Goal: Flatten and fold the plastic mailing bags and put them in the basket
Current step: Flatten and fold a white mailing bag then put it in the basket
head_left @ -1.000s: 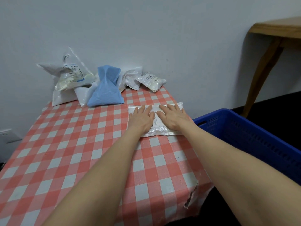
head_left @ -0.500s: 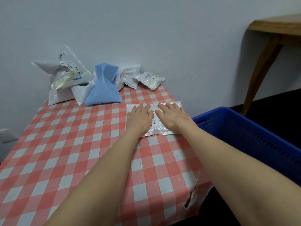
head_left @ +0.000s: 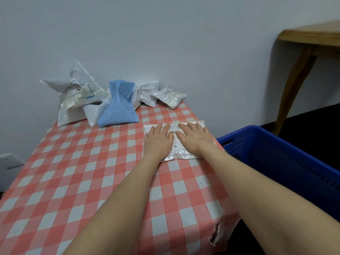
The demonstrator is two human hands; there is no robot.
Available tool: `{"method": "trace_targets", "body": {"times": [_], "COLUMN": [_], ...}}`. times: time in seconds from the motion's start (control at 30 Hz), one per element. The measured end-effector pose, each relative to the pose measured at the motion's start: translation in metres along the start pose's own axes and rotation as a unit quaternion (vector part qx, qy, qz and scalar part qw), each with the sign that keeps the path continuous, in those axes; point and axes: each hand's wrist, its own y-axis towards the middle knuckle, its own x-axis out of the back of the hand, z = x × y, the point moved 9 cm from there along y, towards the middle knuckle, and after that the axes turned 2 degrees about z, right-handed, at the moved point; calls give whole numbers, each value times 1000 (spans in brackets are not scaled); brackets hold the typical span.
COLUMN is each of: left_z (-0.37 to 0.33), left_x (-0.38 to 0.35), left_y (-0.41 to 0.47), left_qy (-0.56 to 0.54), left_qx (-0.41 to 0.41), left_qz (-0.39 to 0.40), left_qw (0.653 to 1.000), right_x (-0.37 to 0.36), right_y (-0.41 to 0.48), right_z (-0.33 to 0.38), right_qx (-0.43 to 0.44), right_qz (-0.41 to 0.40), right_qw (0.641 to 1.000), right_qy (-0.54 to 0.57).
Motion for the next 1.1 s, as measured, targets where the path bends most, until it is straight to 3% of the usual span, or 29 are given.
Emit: {"method": "trace_targets", "body": {"times": [0.27,0.4,0.57,0.67,0.83,1.0,1.1], "left_z": [-1,14,34,44,34,8,6], "left_x": [13,48,78,79,45,38,36], "left_y": [-1,-8,-14,-15,-21,-22,-22], "left_qy": [-9,44,67,47,-99,-77,-53], "left_qx": [-11,61,137,171,185,135,130], "left_qz": [28,-65,-84,-50,63,62,83], "left_qw": [999,995,985,983,976,986,987], "right_x": [4,21,40,44,44,49,60], "right_y": [-1,-3,-12,-23,-38,-46,-46], "right_z": [0,4,-8,-13,-12,-16,-20], "right_qx": [-5,-29,-79,-108,-110,-105,-114], "right_qz": [45,46,-4,-8,6,20,-11], "right_qw": [999,998,992,988,987,991,989], "right_qy": [24,-37,-97,-112,-116,-86,-99]}}
